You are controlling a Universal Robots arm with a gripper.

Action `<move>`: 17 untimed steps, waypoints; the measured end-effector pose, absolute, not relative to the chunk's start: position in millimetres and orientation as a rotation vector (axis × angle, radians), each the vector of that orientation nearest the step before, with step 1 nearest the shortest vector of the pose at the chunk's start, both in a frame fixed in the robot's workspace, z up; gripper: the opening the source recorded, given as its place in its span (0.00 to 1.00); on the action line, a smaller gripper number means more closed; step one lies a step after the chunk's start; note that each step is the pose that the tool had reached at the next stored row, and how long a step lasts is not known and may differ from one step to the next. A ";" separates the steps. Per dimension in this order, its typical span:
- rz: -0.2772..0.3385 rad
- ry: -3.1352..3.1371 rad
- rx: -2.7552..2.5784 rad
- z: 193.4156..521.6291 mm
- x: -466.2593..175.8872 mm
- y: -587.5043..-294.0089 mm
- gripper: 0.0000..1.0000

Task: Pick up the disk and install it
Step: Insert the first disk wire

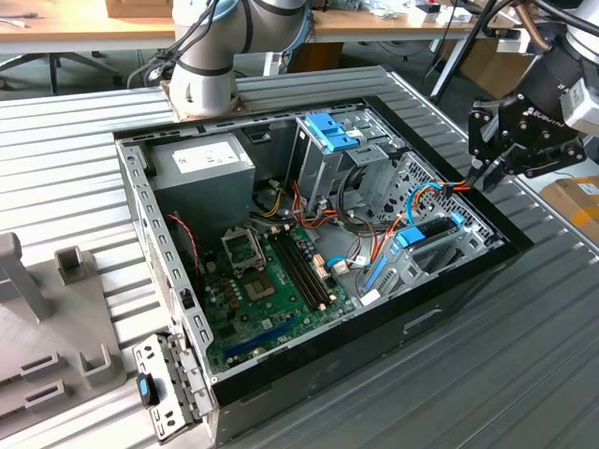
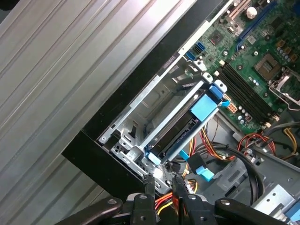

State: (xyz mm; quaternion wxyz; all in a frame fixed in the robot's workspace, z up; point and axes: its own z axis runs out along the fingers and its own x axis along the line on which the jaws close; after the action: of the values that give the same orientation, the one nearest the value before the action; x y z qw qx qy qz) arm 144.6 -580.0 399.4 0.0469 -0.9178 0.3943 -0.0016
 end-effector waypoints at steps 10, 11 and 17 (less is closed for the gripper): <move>0.002 1.057 -2.859 399.4 144.9 -580.0 0.29; 0.003 1.047 -2.862 399.4 144.9 -580.0 0.29; 0.004 1.015 -2.874 399.4 145.0 -580.0 0.29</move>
State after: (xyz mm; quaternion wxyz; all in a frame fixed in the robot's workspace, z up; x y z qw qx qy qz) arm 145.0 -580.0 399.4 0.0468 -0.9419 0.3325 0.0015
